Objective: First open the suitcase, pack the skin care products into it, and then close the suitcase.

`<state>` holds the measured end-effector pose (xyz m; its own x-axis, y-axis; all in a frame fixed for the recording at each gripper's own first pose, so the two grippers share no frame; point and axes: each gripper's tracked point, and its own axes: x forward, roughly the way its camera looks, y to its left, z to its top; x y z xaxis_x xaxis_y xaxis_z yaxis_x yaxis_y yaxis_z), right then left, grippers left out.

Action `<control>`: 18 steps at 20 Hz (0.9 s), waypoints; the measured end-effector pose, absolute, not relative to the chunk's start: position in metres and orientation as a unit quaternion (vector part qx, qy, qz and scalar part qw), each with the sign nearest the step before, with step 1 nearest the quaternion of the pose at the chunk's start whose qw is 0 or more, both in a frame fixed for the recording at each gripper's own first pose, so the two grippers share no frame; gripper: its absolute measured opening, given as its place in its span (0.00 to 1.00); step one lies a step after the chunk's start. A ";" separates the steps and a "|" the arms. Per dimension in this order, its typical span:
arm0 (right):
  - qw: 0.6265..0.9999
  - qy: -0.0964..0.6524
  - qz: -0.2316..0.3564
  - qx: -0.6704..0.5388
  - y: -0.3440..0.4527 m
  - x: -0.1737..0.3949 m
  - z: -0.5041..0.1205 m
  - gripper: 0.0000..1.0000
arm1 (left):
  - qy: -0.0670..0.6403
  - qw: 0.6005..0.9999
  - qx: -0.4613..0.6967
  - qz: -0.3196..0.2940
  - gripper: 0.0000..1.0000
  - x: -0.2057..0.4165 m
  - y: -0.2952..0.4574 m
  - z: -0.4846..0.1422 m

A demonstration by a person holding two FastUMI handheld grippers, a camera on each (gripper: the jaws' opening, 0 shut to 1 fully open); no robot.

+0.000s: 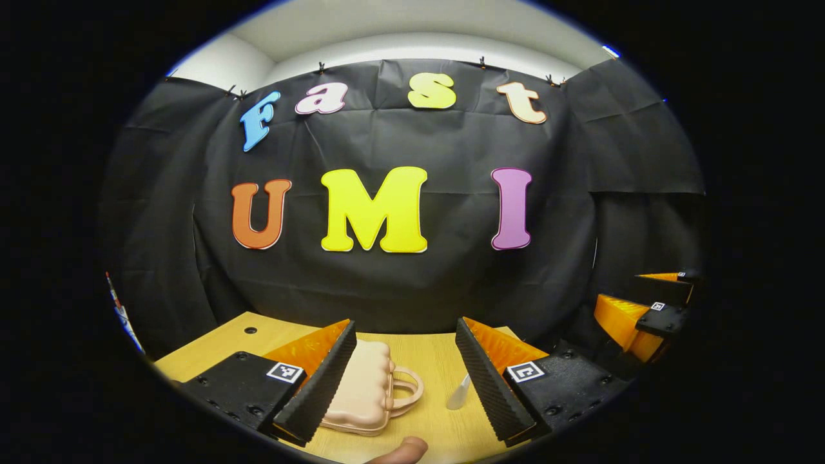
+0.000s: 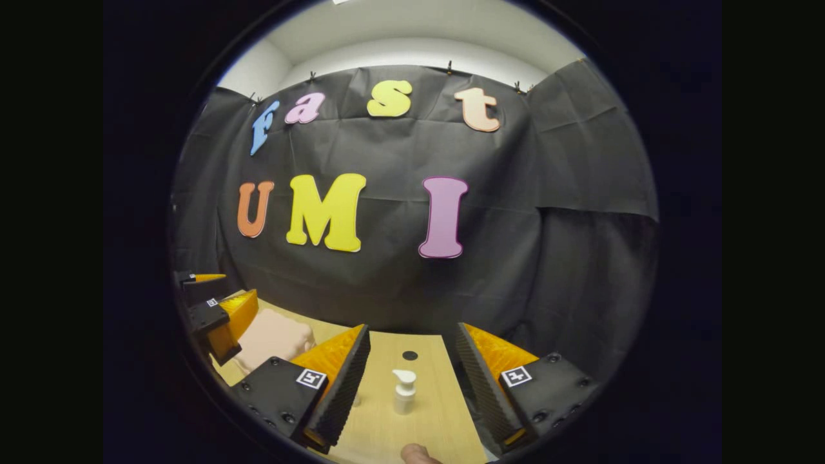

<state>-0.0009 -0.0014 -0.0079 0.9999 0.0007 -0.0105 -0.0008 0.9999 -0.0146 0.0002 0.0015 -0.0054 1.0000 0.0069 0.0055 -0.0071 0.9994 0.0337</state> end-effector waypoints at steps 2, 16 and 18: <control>1.000 0.010 -0.004 -0.008 -0.006 -0.001 -0.014 0.80 | -0.007 0.999 0.036 0.006 0.98 0.005 0.005 -0.012; 0.998 0.034 -0.052 -0.010 -0.064 0.003 -0.050 0.80 | 0.057 0.974 0.218 0.016 1.00 0.054 0.018 -0.126; 0.997 0.044 -0.062 -0.003 -0.079 0.002 -0.060 0.80 | 0.074 0.953 0.293 0.012 1.00 0.063 0.019 -0.156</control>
